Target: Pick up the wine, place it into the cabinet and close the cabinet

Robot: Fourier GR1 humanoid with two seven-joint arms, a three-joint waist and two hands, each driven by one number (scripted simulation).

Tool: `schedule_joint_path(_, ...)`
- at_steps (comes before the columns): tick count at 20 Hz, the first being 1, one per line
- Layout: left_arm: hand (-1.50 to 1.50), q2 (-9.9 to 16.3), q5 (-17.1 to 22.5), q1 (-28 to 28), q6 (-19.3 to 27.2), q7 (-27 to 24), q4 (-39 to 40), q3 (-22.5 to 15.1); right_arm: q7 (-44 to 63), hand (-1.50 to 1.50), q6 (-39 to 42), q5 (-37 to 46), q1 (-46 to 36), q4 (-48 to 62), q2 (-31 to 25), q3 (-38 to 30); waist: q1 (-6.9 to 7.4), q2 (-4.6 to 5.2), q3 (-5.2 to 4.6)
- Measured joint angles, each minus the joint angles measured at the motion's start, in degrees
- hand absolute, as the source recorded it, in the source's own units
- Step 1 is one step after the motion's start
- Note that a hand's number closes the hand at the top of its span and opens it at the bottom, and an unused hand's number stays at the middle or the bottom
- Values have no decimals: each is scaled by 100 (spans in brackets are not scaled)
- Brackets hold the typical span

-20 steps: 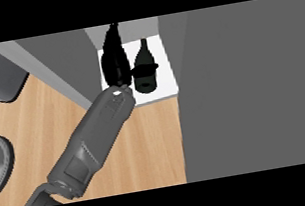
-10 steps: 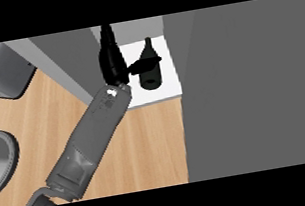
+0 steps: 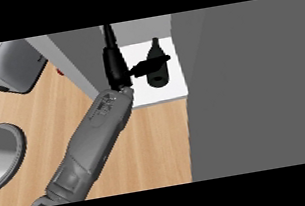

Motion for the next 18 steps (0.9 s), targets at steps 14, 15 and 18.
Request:
schedule_joint_path(14, -150, 58, 334, 1362, -693, -181, -1898, -764, 277, -150, -435, 133, -238, -57, -16, 72, 280, -74, 7)
schedule_joint_path(15, -150, 71, 333, 1471, -729, -149, -2079, -787, 322, -150, -480, 145, -299, -63, -17, 65, 288, -74, 7)
schedule_joint_path(18, -150, 176, 287, 1924, -769, 21, -2819, -943, 365, -150, -554, 192, -363, -61, -32, 64, 312, -79, 8)
